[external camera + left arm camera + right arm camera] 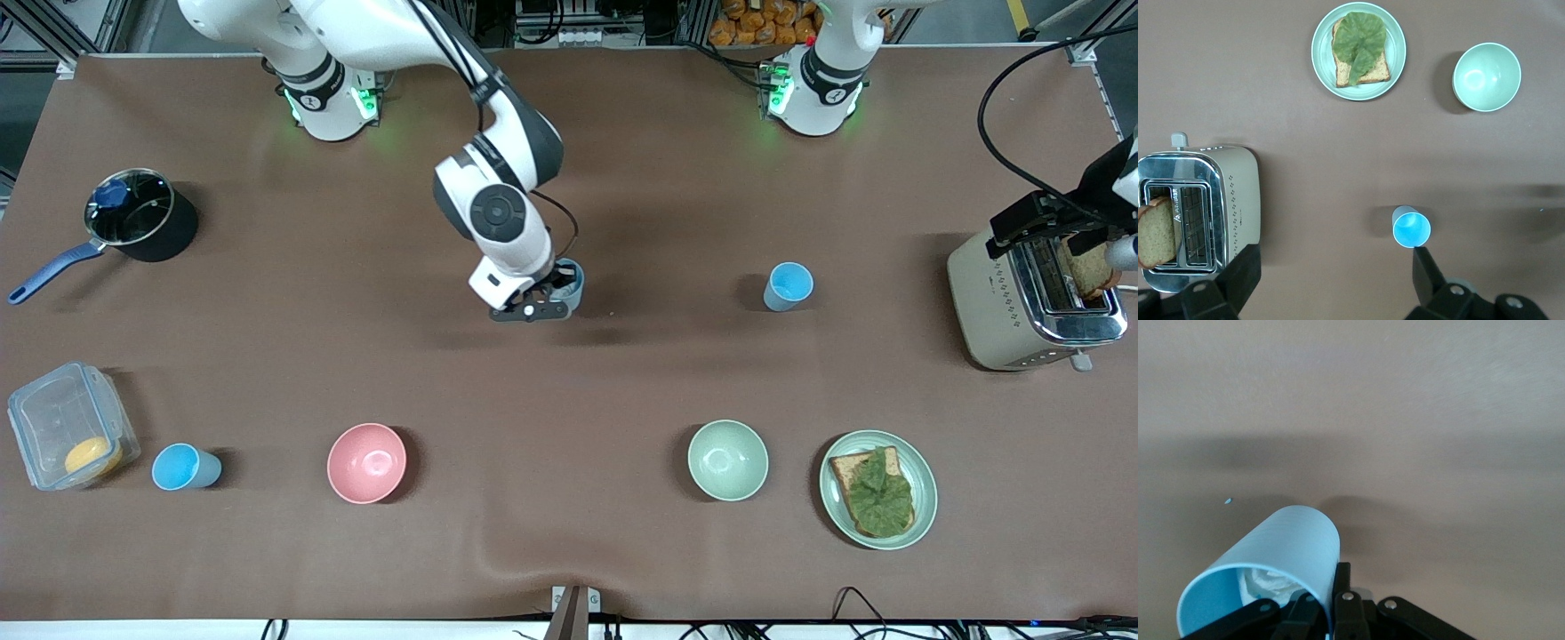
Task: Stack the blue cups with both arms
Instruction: 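Lift the blue cup with the right gripper and set it mid-table, then open the right gripper and withdraw while the left gripper reaches another cup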
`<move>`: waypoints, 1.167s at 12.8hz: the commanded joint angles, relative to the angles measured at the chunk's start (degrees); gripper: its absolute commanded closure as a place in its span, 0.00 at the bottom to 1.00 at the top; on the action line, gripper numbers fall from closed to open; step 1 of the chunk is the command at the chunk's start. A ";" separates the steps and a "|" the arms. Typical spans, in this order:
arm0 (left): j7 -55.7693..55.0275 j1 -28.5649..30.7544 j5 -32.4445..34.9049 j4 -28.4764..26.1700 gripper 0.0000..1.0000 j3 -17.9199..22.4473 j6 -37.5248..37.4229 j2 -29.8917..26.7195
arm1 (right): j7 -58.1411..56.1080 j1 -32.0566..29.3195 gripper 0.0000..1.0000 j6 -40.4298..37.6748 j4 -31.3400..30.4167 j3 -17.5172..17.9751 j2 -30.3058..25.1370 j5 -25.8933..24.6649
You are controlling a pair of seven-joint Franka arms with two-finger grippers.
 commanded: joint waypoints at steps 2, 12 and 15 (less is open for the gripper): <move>0.13 0.24 0.54 0.35 0.00 -0.36 0.24 2.89 | 2.25 2.25 0.40 1.93 2.55 -0.69 2.89 0.99; -2.86 -3.63 0.89 -1.49 0.00 -1.24 5.68 8.08 | -2.45 -12.31 0.00 -28.98 12.48 -2.63 -11.85 -0.16; -2.95 -3.98 0.45 -9.82 0.00 -1.68 12.62 6.86 | -14.40 -24.25 0.00 -37.07 12.57 -2.63 -16.25 -0.16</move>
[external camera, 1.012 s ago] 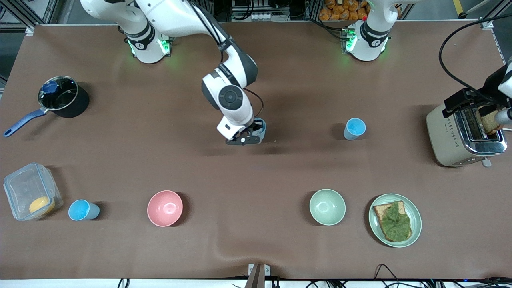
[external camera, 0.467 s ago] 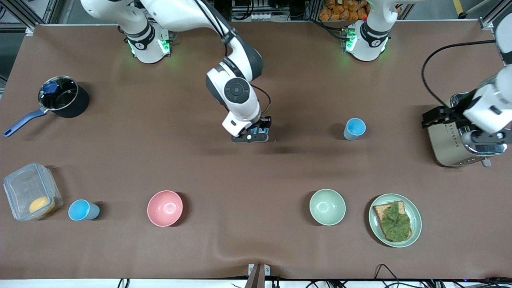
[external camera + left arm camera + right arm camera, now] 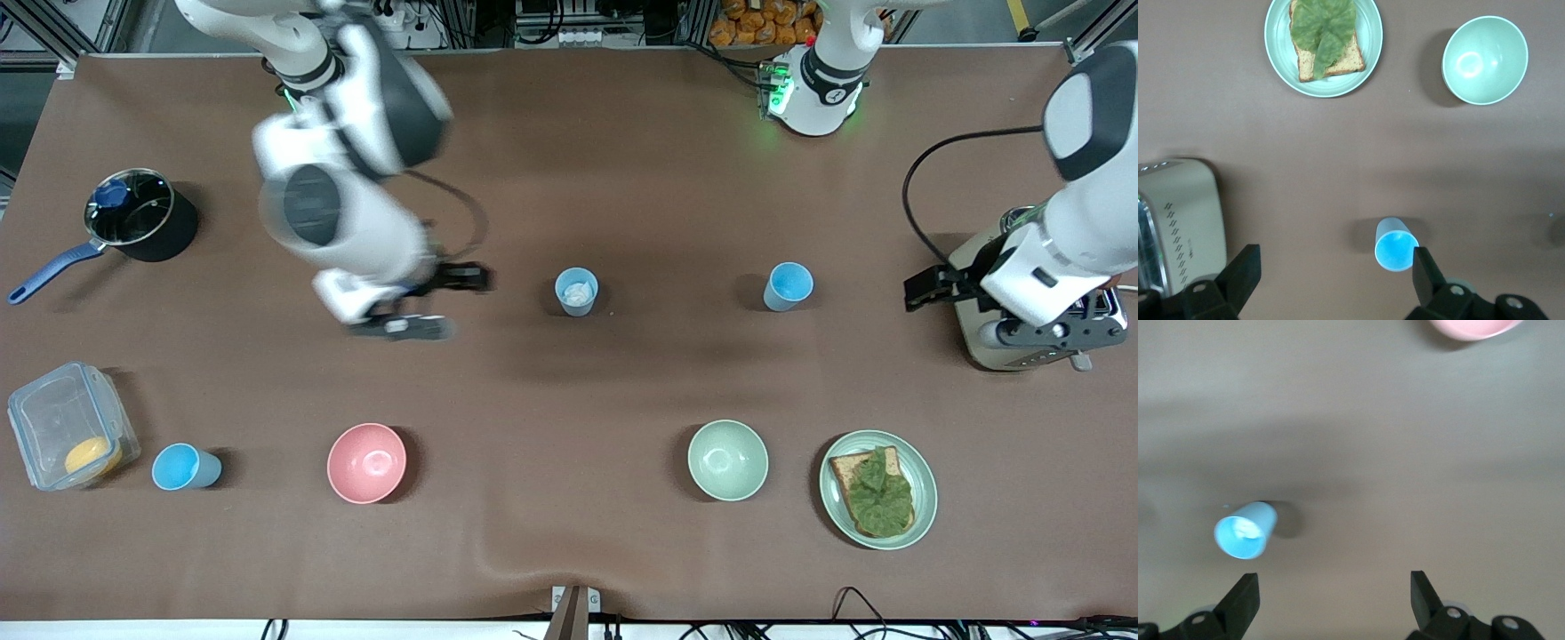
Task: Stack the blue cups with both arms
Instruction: 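Open the right gripper and withdraw while the left gripper reaches another cup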
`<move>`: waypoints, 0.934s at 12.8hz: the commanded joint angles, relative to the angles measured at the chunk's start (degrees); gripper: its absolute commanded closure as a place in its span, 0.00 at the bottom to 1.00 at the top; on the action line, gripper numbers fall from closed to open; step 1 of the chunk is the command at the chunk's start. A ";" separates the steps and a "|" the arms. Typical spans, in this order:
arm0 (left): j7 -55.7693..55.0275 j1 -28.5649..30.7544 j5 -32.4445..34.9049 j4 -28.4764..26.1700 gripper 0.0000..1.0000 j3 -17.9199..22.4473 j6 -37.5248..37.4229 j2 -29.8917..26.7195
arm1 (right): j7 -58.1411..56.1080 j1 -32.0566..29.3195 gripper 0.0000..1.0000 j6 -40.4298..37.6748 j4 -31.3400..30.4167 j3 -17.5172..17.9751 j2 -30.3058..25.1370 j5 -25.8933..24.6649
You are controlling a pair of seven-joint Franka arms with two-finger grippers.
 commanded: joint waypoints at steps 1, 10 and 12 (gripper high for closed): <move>-0.89 -1.17 0.28 -7.61 0.00 -1.09 5.31 -1.53 | -9.93 -11.37 0.00 -4.87 -0.81 1.48 -3.88 0.02; -6.96 -5.22 -3.58 -27.30 0.00 -7.25 24.99 -0.83 | -22.71 -26.26 0.00 6.34 -19.08 5.00 -19.79 -8.76; -6.96 -5.22 -4.64 -30.99 0.00 -7.60 29.12 -0.83 | -22.80 -28.01 0.00 6.63 -17.87 5.09 -20.77 -10.09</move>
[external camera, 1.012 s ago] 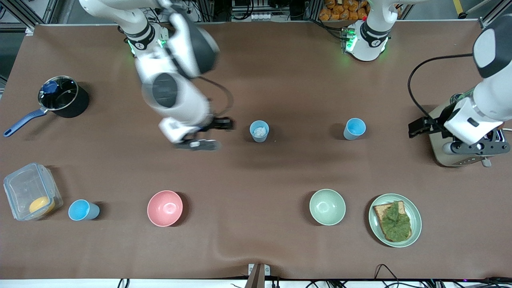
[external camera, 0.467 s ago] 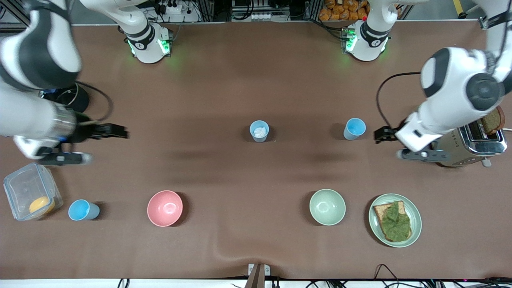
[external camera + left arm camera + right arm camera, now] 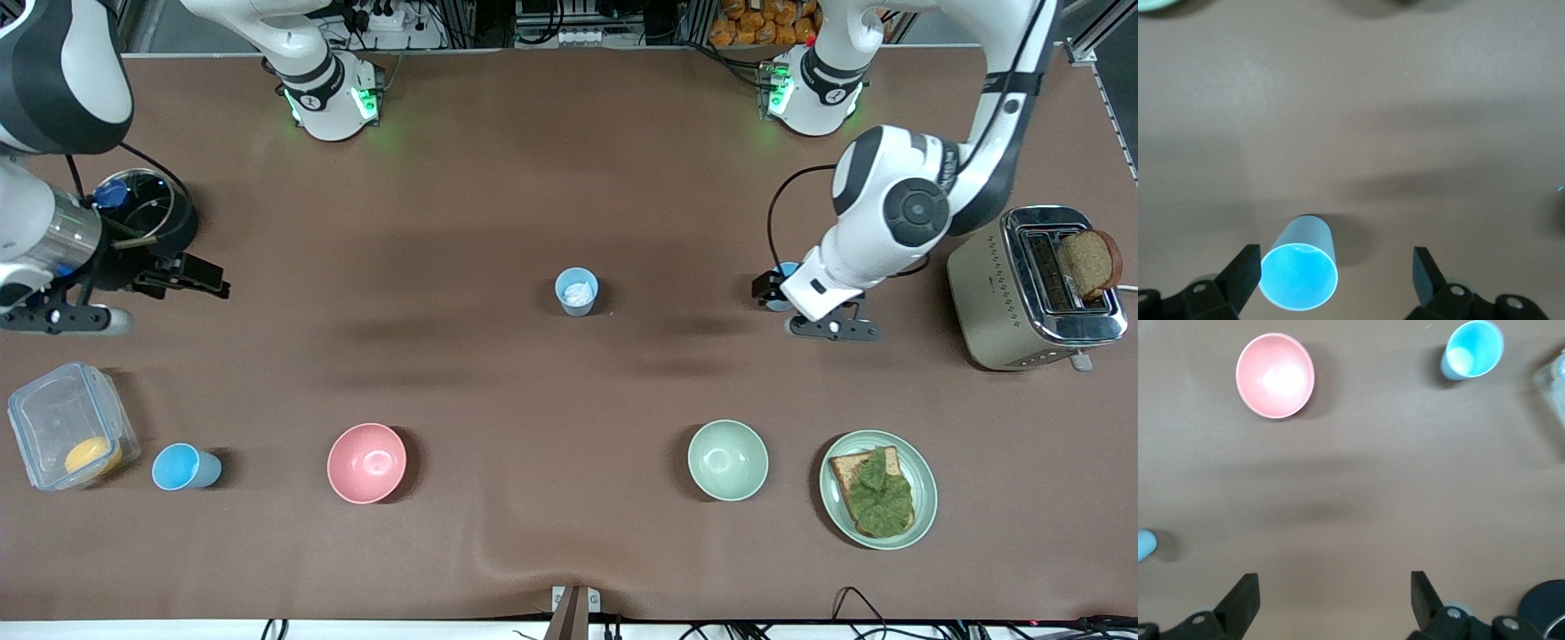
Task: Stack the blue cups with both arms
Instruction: 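Lower the left gripper onto the second blue cup and grasp it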
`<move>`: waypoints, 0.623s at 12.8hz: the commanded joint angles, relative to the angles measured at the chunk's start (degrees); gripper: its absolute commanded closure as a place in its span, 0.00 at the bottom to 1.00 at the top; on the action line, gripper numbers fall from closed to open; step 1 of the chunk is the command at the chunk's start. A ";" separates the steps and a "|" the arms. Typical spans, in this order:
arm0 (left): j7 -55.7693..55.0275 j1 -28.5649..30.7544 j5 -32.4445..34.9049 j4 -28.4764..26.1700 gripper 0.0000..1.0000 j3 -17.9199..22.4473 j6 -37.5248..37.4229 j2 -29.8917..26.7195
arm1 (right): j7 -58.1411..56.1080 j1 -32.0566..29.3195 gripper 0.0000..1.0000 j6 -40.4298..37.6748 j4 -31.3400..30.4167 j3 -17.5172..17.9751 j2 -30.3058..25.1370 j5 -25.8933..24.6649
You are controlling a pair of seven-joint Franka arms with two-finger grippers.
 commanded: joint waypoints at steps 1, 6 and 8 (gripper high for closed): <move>-0.23 0.32 -1.65 -5.05 0.00 -0.57 4.67 -1.03 | -0.23 -3.44 0.00 0.90 -1.15 1.80 -4.03 -1.63; -0.67 0.59 -1.65 -8.49 0.00 -2.16 7.31 -0.77 | 0.04 -3.62 0.00 -7.43 5.35 2.06 -3.51 -3.74; -0.58 0.59 -1.47 -9.89 0.00 -2.07 10.02 -0.15 | -0.22 -3.89 0.00 -7.72 5.46 1.97 -3.33 -3.83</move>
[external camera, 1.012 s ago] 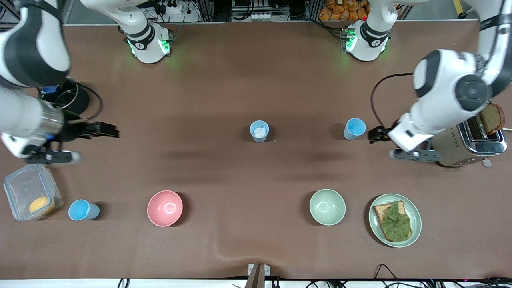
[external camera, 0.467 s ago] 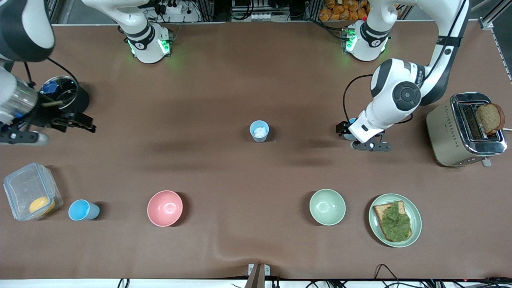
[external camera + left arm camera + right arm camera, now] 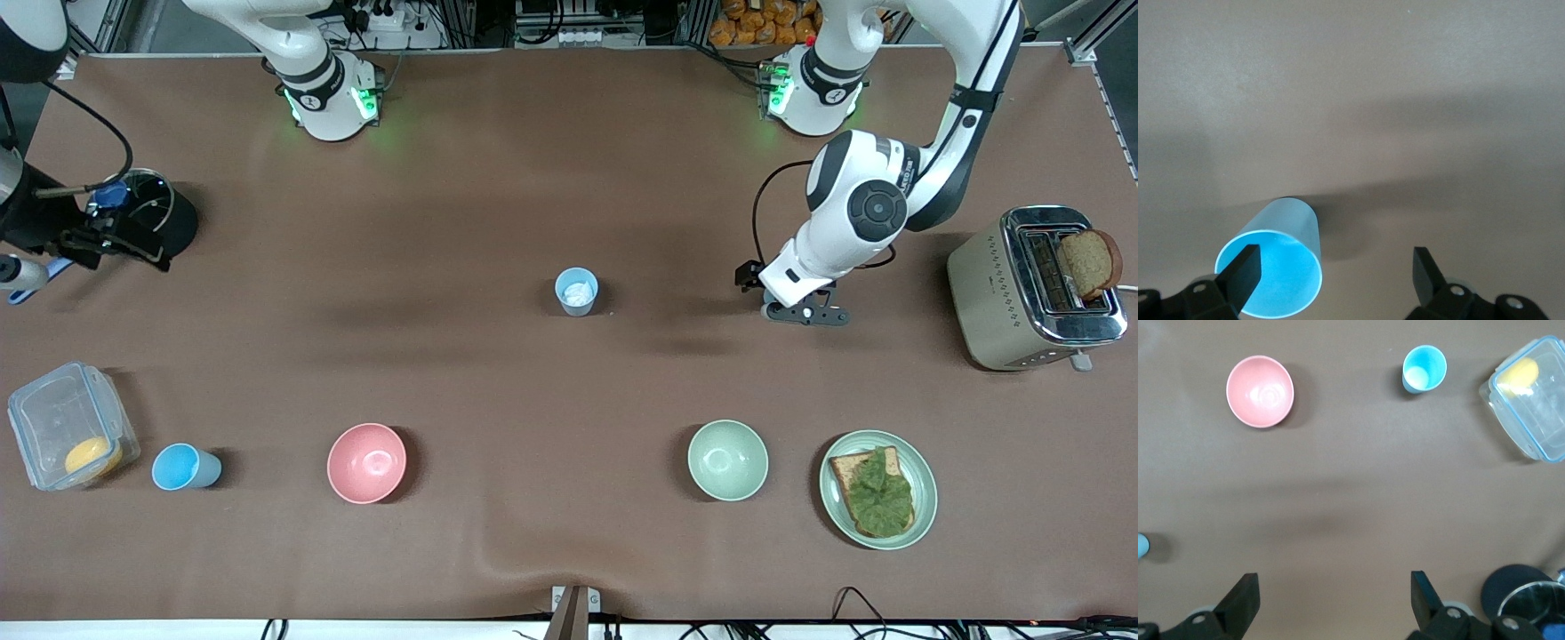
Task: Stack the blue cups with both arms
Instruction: 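Lower the left gripper onto the second blue cup and grasp it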
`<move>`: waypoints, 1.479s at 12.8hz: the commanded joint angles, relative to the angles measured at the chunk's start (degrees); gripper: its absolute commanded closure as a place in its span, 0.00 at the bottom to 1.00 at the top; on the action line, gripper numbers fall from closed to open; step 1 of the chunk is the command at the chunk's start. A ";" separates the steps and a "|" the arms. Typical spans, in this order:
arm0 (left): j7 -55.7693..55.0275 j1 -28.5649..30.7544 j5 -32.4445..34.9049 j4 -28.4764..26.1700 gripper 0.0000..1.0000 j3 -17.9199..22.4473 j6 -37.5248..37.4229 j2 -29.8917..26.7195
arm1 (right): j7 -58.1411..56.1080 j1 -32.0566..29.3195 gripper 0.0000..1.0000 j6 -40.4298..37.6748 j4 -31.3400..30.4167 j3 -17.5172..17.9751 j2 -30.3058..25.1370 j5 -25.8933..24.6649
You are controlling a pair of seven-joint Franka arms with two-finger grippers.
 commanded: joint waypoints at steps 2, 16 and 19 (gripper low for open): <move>-0.56 0.43 -0.81 -2.92 0.18 -0.43 4.89 0.42 | -0.18 -1.14 0.00 -1.26 1.08 1.03 0.31 -1.27; 0.24 2.98 0.33 -6.00 1.00 -0.34 4.81 -1.67 | -0.18 -1.40 0.00 -1.96 0.99 1.03 0.31 -1.80; 0.23 2.72 -0.19 -3.29 1.00 -0.61 0.44 -5.98 | -0.18 -1.40 0.00 -2.40 0.99 0.94 0.40 -1.80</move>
